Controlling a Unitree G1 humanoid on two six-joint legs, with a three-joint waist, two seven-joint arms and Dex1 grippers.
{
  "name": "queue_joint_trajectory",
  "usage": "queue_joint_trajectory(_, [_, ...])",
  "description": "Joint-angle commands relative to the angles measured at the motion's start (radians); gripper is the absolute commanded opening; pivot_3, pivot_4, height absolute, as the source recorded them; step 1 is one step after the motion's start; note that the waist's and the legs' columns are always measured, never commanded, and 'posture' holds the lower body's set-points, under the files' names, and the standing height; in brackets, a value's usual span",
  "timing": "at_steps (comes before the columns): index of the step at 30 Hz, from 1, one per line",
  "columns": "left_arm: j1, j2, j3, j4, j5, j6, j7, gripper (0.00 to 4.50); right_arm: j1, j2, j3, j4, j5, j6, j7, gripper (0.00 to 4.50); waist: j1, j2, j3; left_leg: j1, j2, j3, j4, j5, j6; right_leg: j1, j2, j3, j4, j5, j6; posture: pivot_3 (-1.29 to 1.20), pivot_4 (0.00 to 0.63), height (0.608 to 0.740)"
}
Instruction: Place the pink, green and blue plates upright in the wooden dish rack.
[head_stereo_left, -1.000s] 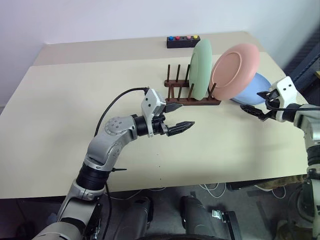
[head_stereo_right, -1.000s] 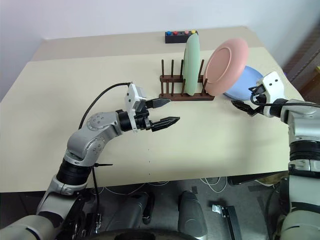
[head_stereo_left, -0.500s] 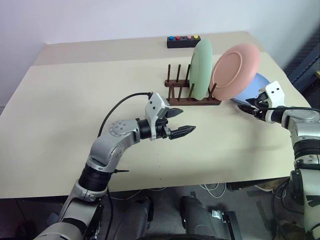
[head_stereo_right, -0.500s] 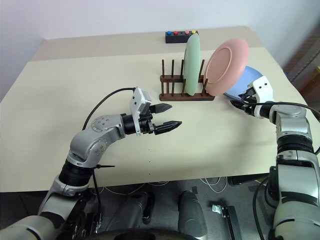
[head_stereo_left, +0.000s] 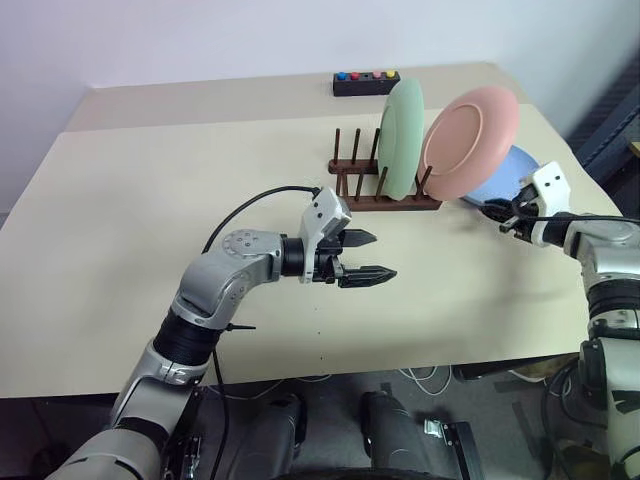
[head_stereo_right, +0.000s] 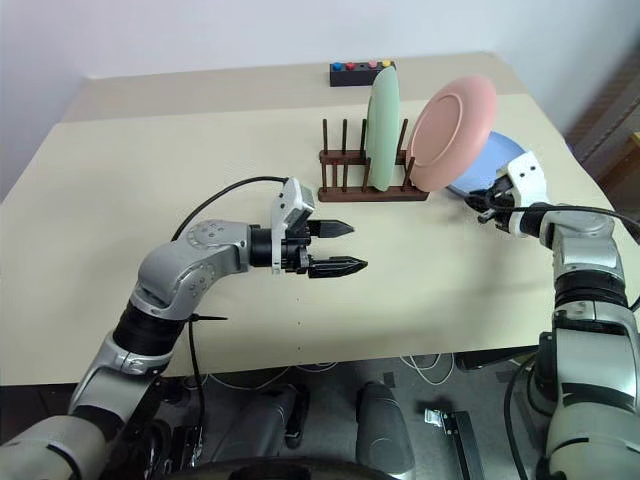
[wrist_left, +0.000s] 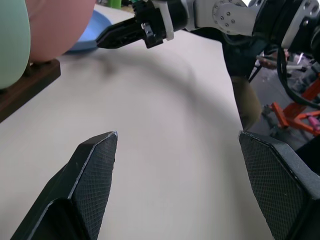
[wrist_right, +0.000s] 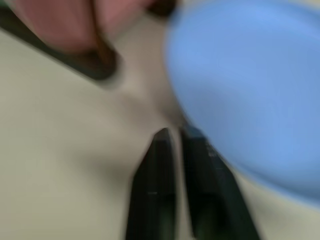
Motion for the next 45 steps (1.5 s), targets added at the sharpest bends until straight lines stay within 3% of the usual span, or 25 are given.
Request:
queue_joint_trajectory(1, [-0.026, -0.014, -0.018, 0.0, 0.028, -0.024, 0.016, 3.99, 0.026, -0.021, -0.057, -0.133, 0.074, 0.025, 0.041, 2.39, 0.001, 0.0, 0.0, 0.0, 0.0, 0.0, 0.0, 0.0, 0.0, 0.0, 0.0, 0.0, 0.0, 0.0, 0.0, 0.0, 0.15, 0.74])
queue_joint_trajectory(5, [-0.093, -0.114, -0.073, 0.085, 0.091, 0.006, 0.109, 3.99, 0.019, -0.046, 0.022, -0.053, -0.075, -0.09, -0.074, 4.28, 0.009, 0.0, 0.0, 0.0, -0.001, -0.001, 0.001, 0.0, 0.0, 0.001, -0.001, 0.0, 0.0, 0.0, 0.0, 0.0, 0.15, 0.74])
queue_joint_trajectory(11, [-0.152, -0.246, -0.105, 0.158, 0.156, 0.013, 0.222, 3.99, -0.032, -0.029, 0.069, 0.06, -0.13, -0.155, -0.105, 4.28, -0.003, 0.0, 0.0, 0.0, -0.001, 0.0, 0.001, 0.0, 0.0, 0.001, -0.001, 0.0, 0.0, 0.0, 0.0, 0.0, 0.15, 0.74])
queue_joint_trajectory(21, [-0.15, -0.266, -0.126, 0.151, 0.187, -0.001, 0.214, 3.99, -0.091, -0.008, 0.074, 0.194, -0.16, -0.184, -0.138, 4.28, 0.0, 0.0, 0.0, 0.001, 0.0, 0.001, 0.001, 0.0, 0.0, 0.001, 0.0, 0.0, 0.0, 0.0, 0.0, 0.0, 0.15, 0.74])
queue_joint_trajectory(24, [-0.152, -0.27, -0.125, 0.152, 0.191, 0.0, 0.215, 3.99, -0.103, -0.003, 0.089, 0.228, -0.181, -0.175, -0.145, 3.4, 0.0, 0.0, 0.0, 0.001, 0.0, 0.001, 0.001, 0.0, 0.0, 0.001, 0.0, 0.0, 0.0, 0.0, 0.0, 0.0, 0.15, 0.74])
queue_joint_trajectory(30, [-0.147, -0.272, -0.12, 0.147, 0.199, -0.001, 0.217, 3.99, -0.135, 0.0, 0.109, 0.281, -0.216, -0.168, -0.186, 0.34, 0.0, 0.0, 0.0, 0.001, 0.0, 0.001, 0.001, 0.0, 0.0, 0.001, 0.0, 0.0, 0.0, 0.0, 0.0, 0.0, 0.15, 0.74])
queue_joint_trajectory(31, [-0.147, -0.273, -0.118, 0.148, 0.199, -0.001, 0.218, 3.99, -0.138, 0.0, 0.109, 0.285, -0.217, -0.168, -0.186, 0.02, -0.001, 0.0, 0.0, 0.001, 0.0, 0.001, 0.001, 0.0, 0.0, 0.001, 0.0, 0.0, 0.0, 0.0, 0.0, 0.0, 0.15, 0.74])
queue_joint_trajectory(45, [-0.144, -0.279, -0.095, 0.155, 0.195, -0.016, 0.215, 3.99, -0.132, -0.029, 0.09, 0.266, -0.218, -0.169, -0.194, 0.02, 0.0, 0.0, 0.0, 0.001, -0.001, 0.001, 0.001, 0.0, 0.0, 0.001, 0.0, 0.0, 0.0, 0.0, 0.0, 0.0, 0.15, 0.74])
